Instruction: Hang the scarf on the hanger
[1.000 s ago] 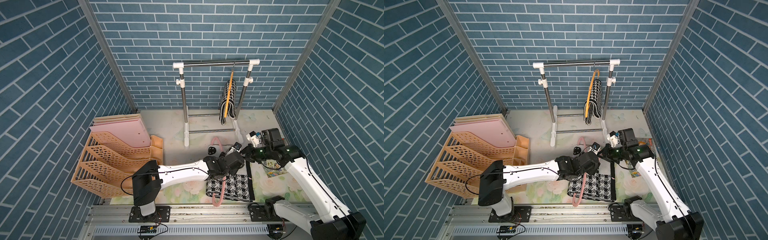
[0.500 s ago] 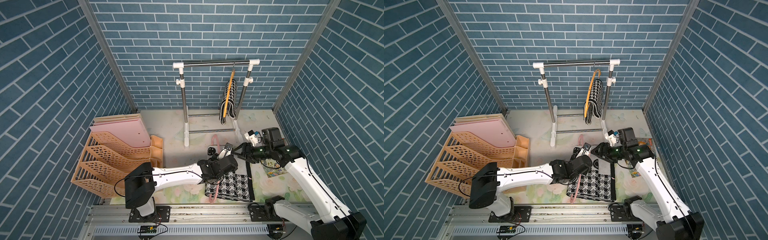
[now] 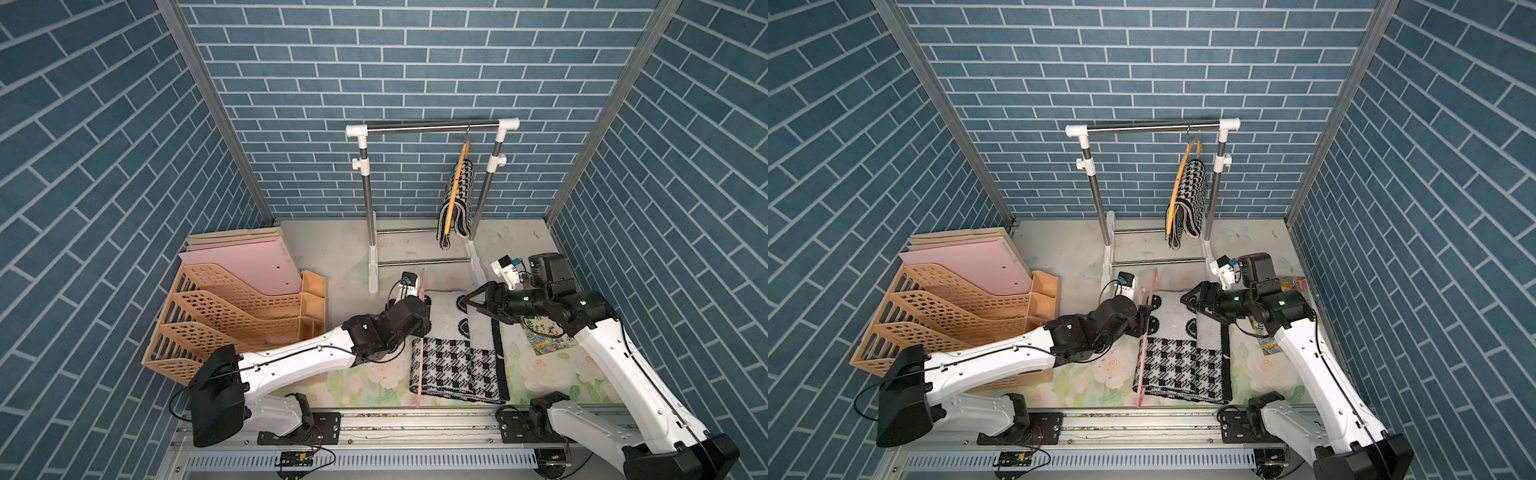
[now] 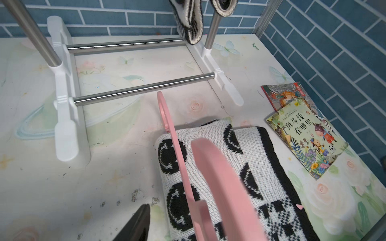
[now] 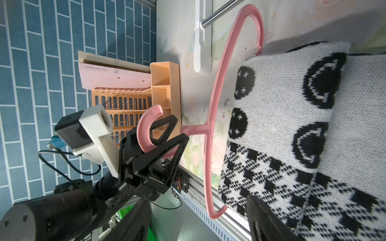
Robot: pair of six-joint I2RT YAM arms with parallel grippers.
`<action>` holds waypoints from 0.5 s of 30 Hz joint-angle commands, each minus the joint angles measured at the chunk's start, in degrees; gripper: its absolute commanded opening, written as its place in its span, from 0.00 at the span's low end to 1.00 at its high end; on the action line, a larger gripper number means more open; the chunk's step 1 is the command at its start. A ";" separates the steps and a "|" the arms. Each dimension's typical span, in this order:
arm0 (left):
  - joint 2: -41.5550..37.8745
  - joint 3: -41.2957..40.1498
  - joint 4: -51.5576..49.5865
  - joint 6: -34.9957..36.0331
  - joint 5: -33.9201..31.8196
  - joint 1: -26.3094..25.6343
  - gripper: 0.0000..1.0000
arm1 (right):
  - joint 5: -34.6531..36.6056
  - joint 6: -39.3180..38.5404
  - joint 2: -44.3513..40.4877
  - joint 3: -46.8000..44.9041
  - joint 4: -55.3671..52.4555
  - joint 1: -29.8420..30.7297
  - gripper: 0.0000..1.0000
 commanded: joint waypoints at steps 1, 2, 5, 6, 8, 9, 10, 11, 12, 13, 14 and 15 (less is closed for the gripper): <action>-0.84 -1.12 0.28 -1.28 3.94 2.06 0.61 | 0.19 -1.33 -1.01 -0.13 0.92 -0.05 0.76; -1.31 -1.56 0.35 -1.47 4.59 2.89 0.60 | 0.25 -1.47 -1.10 -0.44 0.87 -0.06 0.76; -2.53 -2.08 -0.29 -2.09 6.35 4.02 0.59 | 0.57 -1.98 -1.30 -0.97 0.53 -0.12 0.75; -3.00 -1.87 -0.87 -2.21 7.13 4.44 0.58 | 0.60 -2.15 -1.30 -1.15 0.40 -0.11 0.75; -3.25 -0.83 -3.38 -2.33 8.87 5.44 0.58 | 0.73 -2.81 -1.08 -1.31 -0.16 -0.06 0.75; -3.26 -0.26 -4.80 -2.33 9.65 6.00 0.58 | 0.82 -3.24 -0.89 -1.29 -0.45 -0.10 0.75; -3.27 0.04 -5.96 -2.33 10.51 6.64 0.56 | 0.93 -3.52 -0.73 -1.31 -0.65 -0.10 0.75; -3.44 0.17 -6.83 -2.28 11.99 7.46 0.55 | 0.95 -3.68 -0.61 -1.34 -0.70 -0.10 0.75; -3.71 0.18 -7.58 -2.28 13.35 8.27 0.54 | 0.96 -3.78 -0.52 -1.44 -0.71 -0.07 0.75; -4.17 0.08 -8.07 -2.40 14.57 8.86 0.53 | 0.96 -3.81 -0.35 -1.49 -0.66 -0.10 0.75; -4.59 0.02 -8.37 -2.41 15.69 9.35 0.51 | 1.03 -3.88 -0.32 -1.56 -0.56 -0.10 0.75; -4.96 0.12 -8.83 -2.34 16.71 9.72 0.47 | 1.04 -3.94 -0.32 -1.65 -0.50 -0.10 0.75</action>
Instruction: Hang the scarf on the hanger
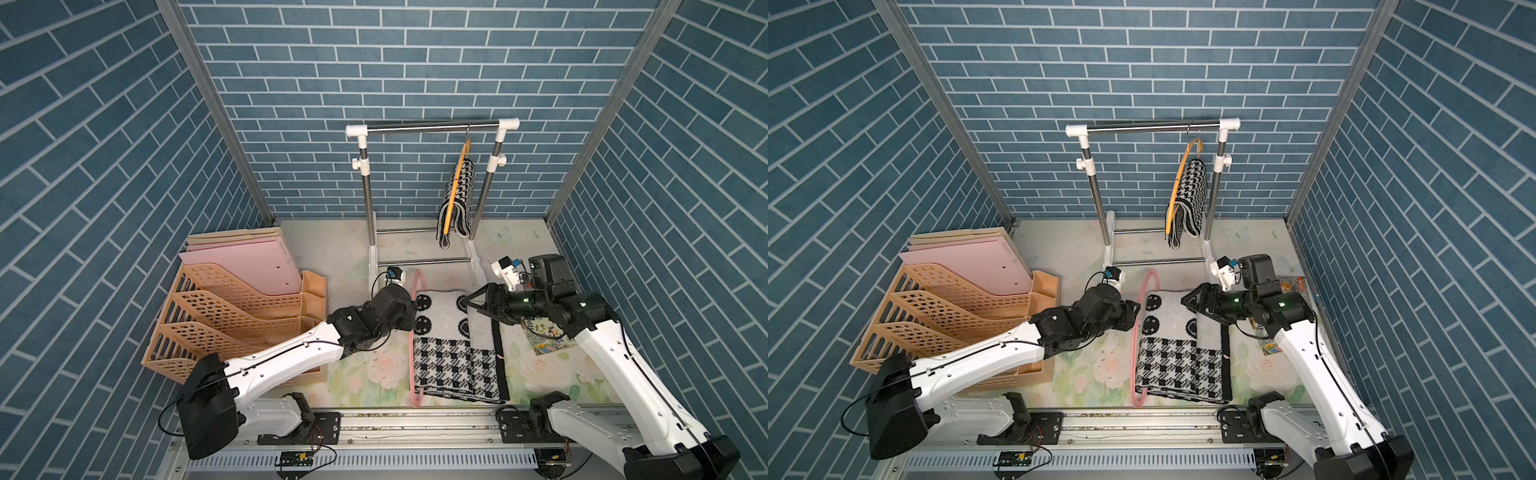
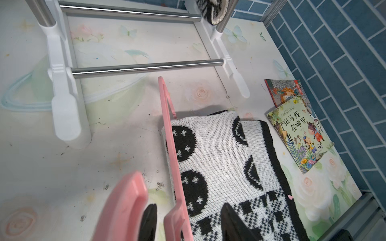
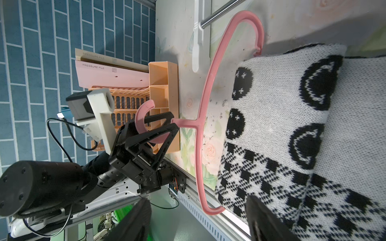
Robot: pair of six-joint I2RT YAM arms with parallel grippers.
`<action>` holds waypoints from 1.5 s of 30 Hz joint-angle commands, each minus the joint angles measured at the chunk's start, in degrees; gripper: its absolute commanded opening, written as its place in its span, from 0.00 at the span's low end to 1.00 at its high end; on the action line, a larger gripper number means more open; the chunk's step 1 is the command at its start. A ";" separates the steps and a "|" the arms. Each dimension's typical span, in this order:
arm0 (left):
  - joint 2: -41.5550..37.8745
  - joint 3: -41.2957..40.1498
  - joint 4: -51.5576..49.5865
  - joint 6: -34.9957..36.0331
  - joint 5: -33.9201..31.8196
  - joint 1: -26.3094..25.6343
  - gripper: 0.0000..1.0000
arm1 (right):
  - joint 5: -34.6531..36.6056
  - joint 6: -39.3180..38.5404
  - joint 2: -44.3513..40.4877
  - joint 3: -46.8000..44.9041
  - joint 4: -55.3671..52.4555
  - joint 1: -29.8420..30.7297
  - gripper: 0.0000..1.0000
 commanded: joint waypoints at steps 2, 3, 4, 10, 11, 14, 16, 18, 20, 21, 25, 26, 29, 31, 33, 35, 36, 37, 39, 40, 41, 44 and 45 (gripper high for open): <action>-2.12 1.33 -4.32 0.19 5.20 1.80 0.43 | 0.48 -2.80 0.34 -0.83 -0.54 -0.10 0.75; -2.30 1.59 -4.82 0.45 5.67 2.10 0.42 | 0.43 -2.88 0.32 -0.90 -0.52 -0.10 0.75; -2.44 1.74 -5.16 0.57 5.92 2.45 0.39 | 0.48 -2.98 0.39 -0.88 -0.51 -0.10 0.75; -2.46 2.25 -7.16 1.50 8.13 3.99 0.21 | 0.41 -3.48 0.63 -1.22 -0.60 -0.08 0.75; -2.34 2.31 -7.36 1.55 8.29 4.21 0.16 | 0.41 -3.65 0.70 -1.34 -0.60 -0.10 0.75; -2.30 2.42 -7.76 1.83 8.28 4.57 0.00 | 0.58 -4.68 0.99 -2.27 -0.20 -0.10 0.74; -2.23 2.22 -7.45 2.26 8.46 4.98 0.00 | 0.77 -6.01 1.54 -3.66 0.36 -0.10 0.74; -1.90 2.03 -7.17 2.54 8.70 5.41 0.00 | 2.17 -7.05 2.33 -5.94 1.29 -0.11 0.74; -1.73 1.78 -6.77 2.64 9.05 5.85 0.00 | 4.15 -7.99 3.20 -8.83 2.67 -0.09 0.74; -1.62 1.58 -6.59 2.65 9.10 5.98 0.00 | 5.44 -8.59 3.71 -10.18 3.38 -0.06 0.74; -1.71 0.83 -5.96 2.39 9.28 6.26 0.00 | 9.20 -10.41 5.39 -15.04 6.33 -0.28 0.76; -1.84 0.57 -5.85 2.30 9.14 6.40 0.00 | 9.66 -10.63 6.29 -16.49 7.23 -0.37 0.76; -1.95 0.06 -5.66 2.21 9.21 6.62 0.00 | 9.72 -11.06 8.46 -18.90 9.88 -0.63 0.75; -2.04 -0.08 -5.66 2.25 9.28 6.71 0.00 | 8.85 -10.82 9.80 -20.20 11.88 -0.59 0.73; -1.97 -0.20 -5.51 2.13 9.36 6.80 0.00 | 8.12 -10.87 11.69 -20.92 13.70 -0.76 0.71; -1.98 -0.29 -5.48 2.12 9.35 6.88 0.00 | 7.93 -10.80 13.46 -21.55 15.61 -0.80 0.70; -1.96 -0.38 -5.42 2.12 9.34 6.89 0.00 | 7.39 -10.68 14.22 -21.94 16.74 -0.87 0.70; -1.96 -0.46 -5.40 2.12 9.36 6.94 0.00 | 6.94 -10.63 15.14 -22.22 17.56 -0.86 0.69; -1.90 -0.71 -5.32 2.05 9.55 6.98 0.00 | 5.86 -10.50 16.74 -22.26 19.30 -0.96 0.68; -1.95 -0.86 -5.28 2.03 9.60 6.98 0.00 | 5.45 -10.46 17.48 -22.24 20.04 -0.93 0.67; -1.94 -0.95 -5.20 2.03 9.75 6.98 0.00 | 5.09 -10.41 18.35 -22.16 20.64 -0.98 0.65; -2.16 -1.28 -4.97 1.99 9.85 6.96 0.00 | 2.41 -9.51 20.53 -22.51 23.26 -1.06 0.59; -2.26 -1.39 -4.92 1.95 9.81 6.98 0.00 | 1.82 -9.22 21.18 -22.68 24.02 -1.07 0.57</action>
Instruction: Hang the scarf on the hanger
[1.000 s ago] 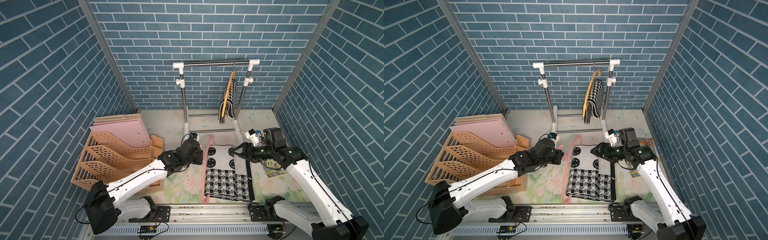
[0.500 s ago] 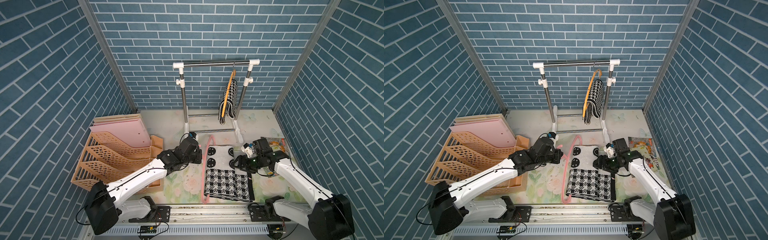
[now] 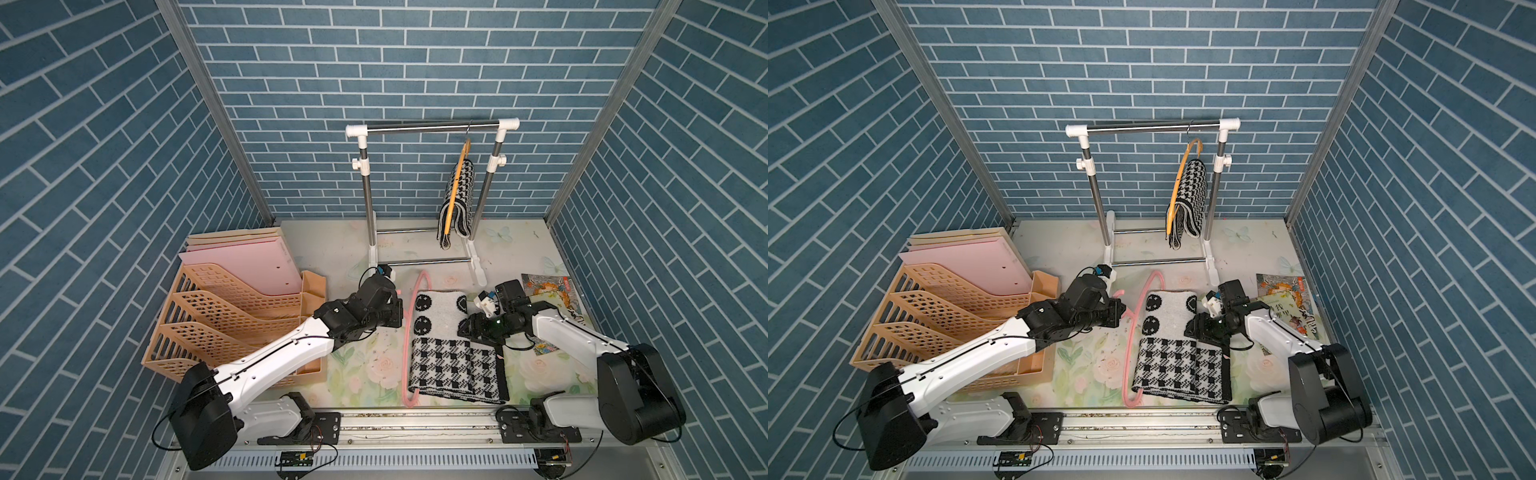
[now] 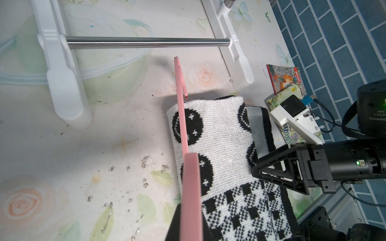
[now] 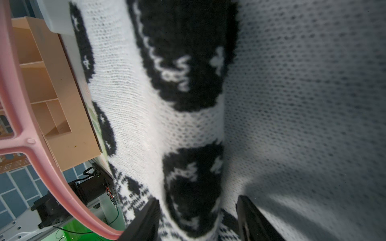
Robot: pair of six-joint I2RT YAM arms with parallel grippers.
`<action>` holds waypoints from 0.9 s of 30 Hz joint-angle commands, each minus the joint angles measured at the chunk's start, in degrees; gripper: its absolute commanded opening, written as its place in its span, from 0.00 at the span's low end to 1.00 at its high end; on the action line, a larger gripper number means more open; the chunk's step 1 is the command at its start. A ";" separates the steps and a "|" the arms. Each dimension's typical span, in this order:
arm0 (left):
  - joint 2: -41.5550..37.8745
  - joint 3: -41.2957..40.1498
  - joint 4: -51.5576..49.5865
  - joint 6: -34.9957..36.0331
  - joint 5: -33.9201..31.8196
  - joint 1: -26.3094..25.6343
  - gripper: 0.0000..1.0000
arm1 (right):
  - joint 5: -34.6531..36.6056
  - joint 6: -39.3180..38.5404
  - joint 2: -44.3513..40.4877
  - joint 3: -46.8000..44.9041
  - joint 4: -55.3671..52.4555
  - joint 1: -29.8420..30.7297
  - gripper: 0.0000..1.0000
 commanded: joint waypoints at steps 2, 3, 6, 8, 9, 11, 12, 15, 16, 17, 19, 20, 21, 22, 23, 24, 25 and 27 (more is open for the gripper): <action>-0.55 -1.40 -0.48 0.74 -0.41 0.49 0.00 | -3.52 0.14 2.13 -1.18 4.84 -0.26 0.53; -0.56 -1.50 -0.45 0.79 -0.38 0.51 0.00 | -3.47 0.18 2.48 -1.31 5.08 -0.27 0.51; -0.40 -1.60 -0.44 0.77 -0.29 0.49 0.00 | -4.24 0.37 3.07 -1.69 5.83 -0.29 0.46; -0.28 -1.56 -0.39 0.79 -0.16 0.52 0.00 | -4.46 0.53 2.85 -1.72 5.92 -0.24 0.43; -0.31 -1.55 -0.35 0.75 -0.24 0.53 0.00 | -4.43 0.49 2.60 -1.76 5.84 -0.26 0.43; -0.34 -1.51 -0.34 0.77 -0.46 0.58 0.00 | -4.57 0.45 2.74 -1.90 6.00 -0.26 0.41; -0.30 -1.43 -0.42 0.79 -0.55 0.60 0.00 | -4.90 0.45 2.95 -2.12 6.30 -0.26 0.39; -0.46 -1.22 -0.96 0.10 -1.24 0.68 0.00 | -5.94 0.76 2.69 -2.42 6.96 -0.31 0.26; -0.54 -1.07 -1.21 0.10 -1.41 0.68 0.00 | -6.21 0.79 2.21 -2.16 6.77 -0.28 0.20; -0.54 -0.91 -1.75 0.05 -1.59 0.69 0.00 | -6.22 0.80 1.57 -1.81 6.08 -0.29 0.15; -0.71 -0.61 -2.77 0.04 -2.25 0.73 0.00 | -6.24 0.44 0.24 -0.27 3.89 -0.25 0.03; -0.76 -0.47 -3.11 0.18 -2.60 0.77 0.00 | -6.22 0.17 -0.50 0.69 2.36 -0.25 0.00; -0.92 -0.35 -3.62 0.29 -2.95 0.90 0.00 | -6.02 -0.08 -1.42 1.71 0.64 -0.22 0.00; -1.13 -0.19 -4.14 0.30 -3.37 0.99 0.00 | -5.66 -0.32 -2.34 2.76 -1.01 -0.26 0.00; -1.38 -0.03 -4.61 0.30 -3.87 1.13 0.00 | -5.27 -0.61 -3.42 4.02 -2.80 -0.28 0.00; -1.69 0.15 -5.11 0.30 -4.30 1.31 0.00 | -4.65 -0.81 -4.36 5.07 -5.00 -0.27 0.00; -2.03 0.26 -5.44 0.24 -4.71 1.45 0.00 | -4.05 -1.02 -5.25 6.03 -6.99 -0.26 0.00; -2.51 0.65 -6.16 0.28 -5.03 1.66 0.00 | -3.01 -1.64 -6.57 7.41 -10.82 -0.26 0.00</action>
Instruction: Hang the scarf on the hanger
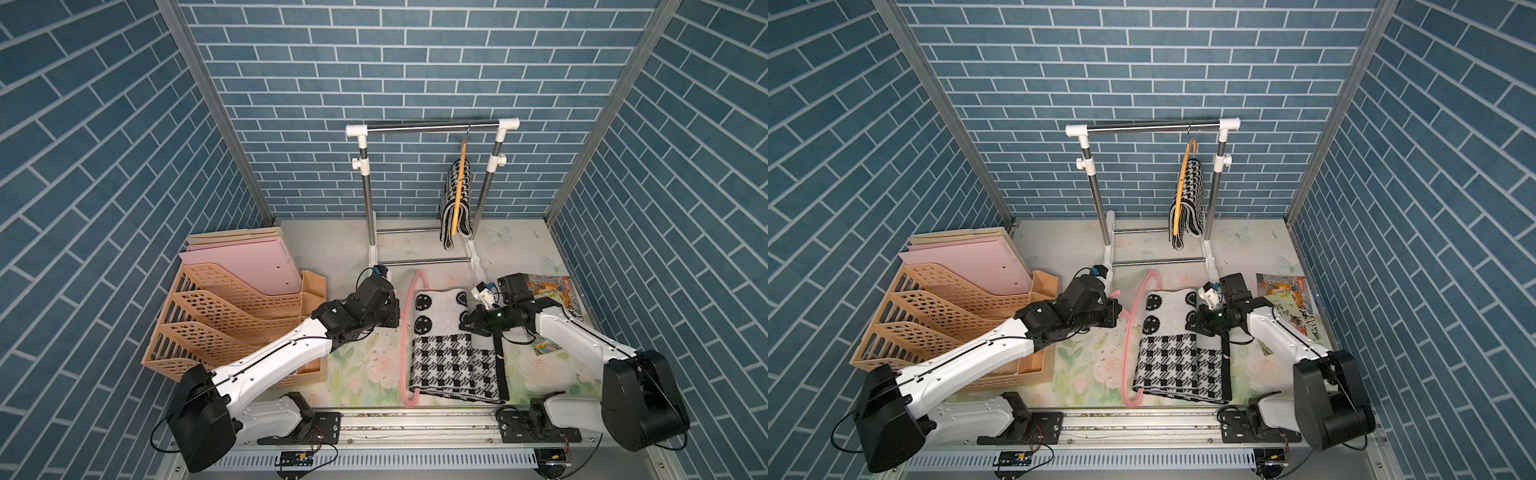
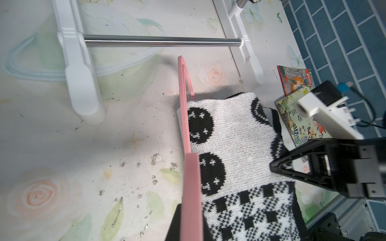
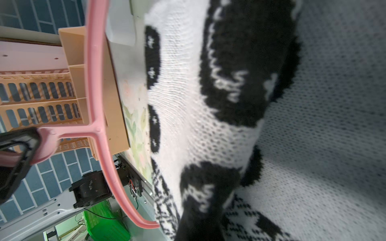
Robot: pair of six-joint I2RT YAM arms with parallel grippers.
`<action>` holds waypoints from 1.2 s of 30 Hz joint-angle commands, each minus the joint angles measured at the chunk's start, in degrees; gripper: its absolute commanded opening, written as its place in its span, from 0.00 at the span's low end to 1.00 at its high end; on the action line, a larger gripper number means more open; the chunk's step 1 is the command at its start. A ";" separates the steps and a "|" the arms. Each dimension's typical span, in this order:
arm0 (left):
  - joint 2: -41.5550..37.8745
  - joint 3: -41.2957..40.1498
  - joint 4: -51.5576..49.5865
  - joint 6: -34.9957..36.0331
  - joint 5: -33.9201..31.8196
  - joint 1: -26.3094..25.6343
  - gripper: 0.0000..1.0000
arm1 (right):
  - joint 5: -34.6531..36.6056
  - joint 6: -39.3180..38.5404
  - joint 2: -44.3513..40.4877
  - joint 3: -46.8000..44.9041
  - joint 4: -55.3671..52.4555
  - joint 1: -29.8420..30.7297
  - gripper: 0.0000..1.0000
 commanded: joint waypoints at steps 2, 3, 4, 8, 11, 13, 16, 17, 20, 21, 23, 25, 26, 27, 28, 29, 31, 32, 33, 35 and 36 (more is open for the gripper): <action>-1.70 1.41 -4.60 0.93 -3.11 1.10 0.00 | 3.10 -3.15 -2.97 3.81 -11.30 -0.24 0.00; -1.89 1.59 -4.78 1.00 -3.13 1.11 0.00 | 3.88 -3.70 -3.13 4.41 -12.92 -0.26 0.00; -2.11 1.69 -4.96 1.14 -3.17 1.16 0.00 | 4.76 -4.23 -3.07 4.81 -14.32 -0.33 0.00; -2.50 1.53 -4.96 1.63 -3.18 1.17 0.00 | 8.11 -4.93 -2.94 5.83 -17.28 -1.40 0.00; -2.82 1.23 -4.96 2.48 -3.35 1.26 0.00 | 10.22 -4.77 -3.22 6.21 -18.30 -2.07 0.00; -2.96 0.93 -4.87 3.01 -3.35 1.34 0.00 | 11.65 -4.73 -3.27 6.49 -18.97 -2.42 0.00; -3.22 0.60 -4.56 3.39 -2.89 1.50 0.00 | 13.57 -5.14 -3.31 6.96 -20.33 -3.38 0.00; -3.23 0.60 -4.41 3.51 -2.65 1.62 0.00 | 13.99 -5.31 -3.31 7.17 -20.66 -3.77 0.00; -3.32 0.60 -3.78 3.68 -2.16 1.63 0.00 | 14.79 -5.99 -3.68 8.39 -22.17 -5.31 0.00; -3.32 0.60 -3.45 3.77 -1.95 1.59 0.00 | 15.07 -6.33 -3.82 9.04 -22.71 -5.95 0.00; -3.23 0.76 -3.05 3.99 -1.60 1.63 0.00 | 15.69 -6.80 -3.88 9.86 -23.82 -6.68 0.00; -2.87 0.82 -2.44 4.27 -1.14 1.56 0.00 | 16.95 -7.16 -3.80 10.54 -24.91 -6.88 0.00; -2.61 0.78 -2.06 4.31 -0.85 1.63 0.00 | 17.88 -7.21 -3.88 10.70 -25.36 -6.98 0.00; -2.44 0.80 -1.56 4.44 -0.33 1.62 0.00 | 18.81 -7.26 -4.03 10.83 -25.73 -7.09 0.00; -2.25 0.78 -0.93 4.63 0.28 1.56 0.00 | 19.67 -7.42 -4.21 11.04 -26.34 -7.30 0.00; -2.29 0.67 -0.06 4.74 0.76 1.62 0.00 | 20.53 -7.62 -4.34 11.39 -27.01 -7.55 0.00; -2.06 0.33 1.37 5.04 1.13 1.58 0.00 | 22.25 -7.58 -5.20 11.59 -27.79 -8.01 0.00; -1.85 0.09 2.11 5.36 1.47 1.62 0.00 | 22.48 -7.57 -5.63 11.62 -28.21 -8.33 0.00; -1.68 -0.17 2.75 5.52 1.82 1.62 0.00 | 22.63 -7.57 -5.96 11.50 -28.51 -8.65 0.00; -1.34 -0.64 3.79 5.76 2.48 1.58 0.00 | 23.11 -7.40 -6.56 11.10 -28.94 -8.97 0.00; -1.11 -0.95 4.26 5.81 2.60 1.63 0.00 | 23.53 -7.40 -6.76 10.90 -29.18 -9.25 0.00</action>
